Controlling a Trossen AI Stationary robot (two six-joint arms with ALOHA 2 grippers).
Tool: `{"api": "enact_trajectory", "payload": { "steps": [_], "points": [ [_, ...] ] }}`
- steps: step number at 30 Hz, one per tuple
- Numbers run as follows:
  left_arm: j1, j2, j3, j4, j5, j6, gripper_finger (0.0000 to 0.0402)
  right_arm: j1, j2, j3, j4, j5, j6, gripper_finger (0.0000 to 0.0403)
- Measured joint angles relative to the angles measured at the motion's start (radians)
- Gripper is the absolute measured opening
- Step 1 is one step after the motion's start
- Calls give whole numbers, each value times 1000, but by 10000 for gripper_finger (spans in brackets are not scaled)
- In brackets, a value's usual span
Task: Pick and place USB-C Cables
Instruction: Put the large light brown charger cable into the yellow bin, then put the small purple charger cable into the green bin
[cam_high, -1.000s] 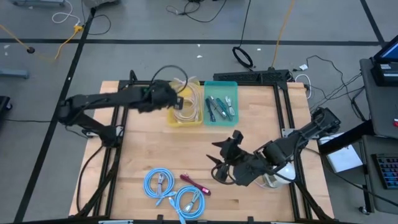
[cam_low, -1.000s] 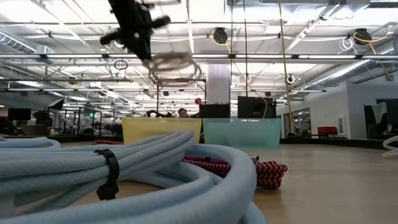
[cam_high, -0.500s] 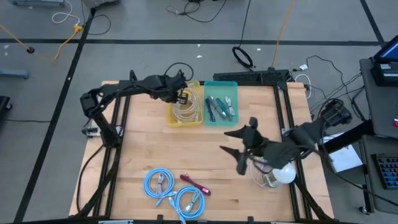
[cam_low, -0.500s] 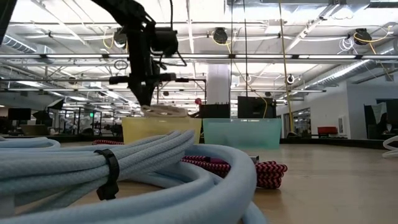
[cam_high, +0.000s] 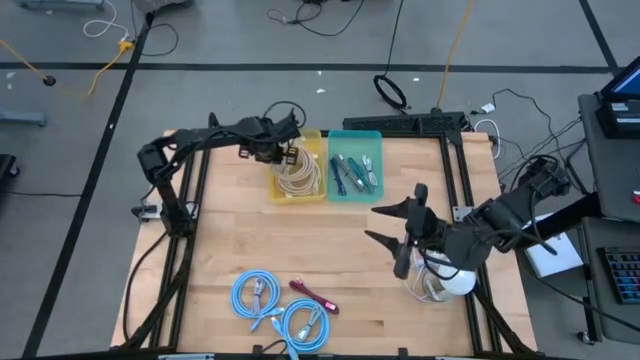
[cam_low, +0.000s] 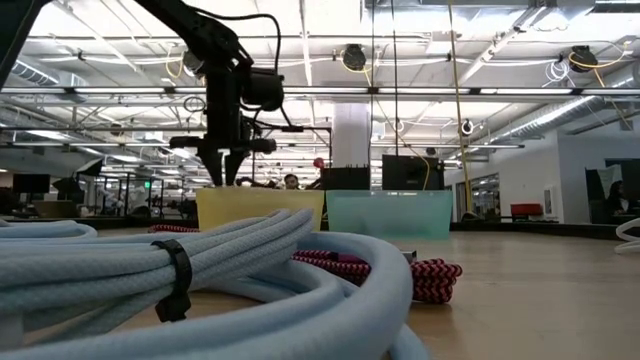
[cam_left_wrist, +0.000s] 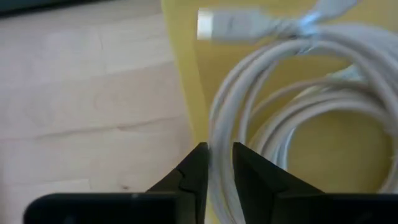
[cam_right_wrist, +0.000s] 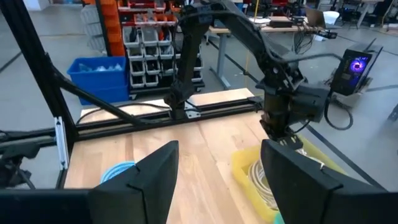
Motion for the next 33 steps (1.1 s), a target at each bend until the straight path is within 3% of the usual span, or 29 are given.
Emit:
{"api": "enact_trajectory", "payload": {
  "steps": [10, 13, 16, 18, 20, 23, 27, 30, 33],
  "points": [
    [-1, -118, 0, 73, 26, 79, 88, -5, 0, 0, -5, -1, -63, 224],
    [-7, -210, 0, 162, 173, 200, 89, -12, 0, 0, -10, -1, -73, 224],
    [-58, -332, 0, 240, 437, 272, 89, -27, 0, 0, -28, -1, -66, 224],
    [-140, -429, 0, 308, 569, 273, 89, -43, 0, 1, -64, -1, -37, 224],
    [-274, -521, 0, 365, 598, 237, 90, -68, 0, 1, -107, -2, 6, 224],
    [-517, -622, 0, 466, 521, 125, 90, -121, 0, 1, -190, -4, 87, 224],
    [-850, -667, 2, 559, 240, 8, 90, -231, 0, 1, -277, -21, 201, 224],
    [-1071, -647, 2, 549, 5, -44, 90, -372, 0, 1, -220, -136, 202, 224],
    [-1219, -578, 2, 491, -139, -141, 90, -536, 0, 1, -67, -352, 106, 224]
  ]
}}
